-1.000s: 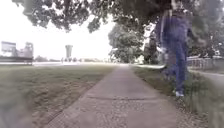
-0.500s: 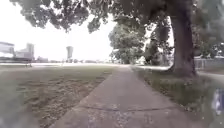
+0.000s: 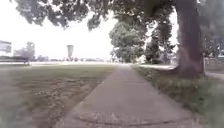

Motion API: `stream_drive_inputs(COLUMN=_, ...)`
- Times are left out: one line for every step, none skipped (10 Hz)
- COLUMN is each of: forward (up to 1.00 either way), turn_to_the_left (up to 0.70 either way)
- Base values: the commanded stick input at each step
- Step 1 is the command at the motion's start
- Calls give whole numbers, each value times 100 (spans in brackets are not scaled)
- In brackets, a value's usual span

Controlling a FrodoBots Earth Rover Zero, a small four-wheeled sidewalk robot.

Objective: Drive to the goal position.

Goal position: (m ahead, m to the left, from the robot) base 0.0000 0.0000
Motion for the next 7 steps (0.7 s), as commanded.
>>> stream_drive_inputs(forward=70, turn_to_the_left=0)
stream_drive_inputs(forward=70, turn_to_the_left=0)
stream_drive_inputs(forward=70, turn_to_the_left=0)
stream_drive_inputs(forward=70, turn_to_the_left=0)
stream_drive_inputs(forward=70, turn_to_the_left=0)
stream_drive_inputs(forward=70, turn_to_the_left=0)
stream_drive_inputs(forward=70, turn_to_the_left=0)
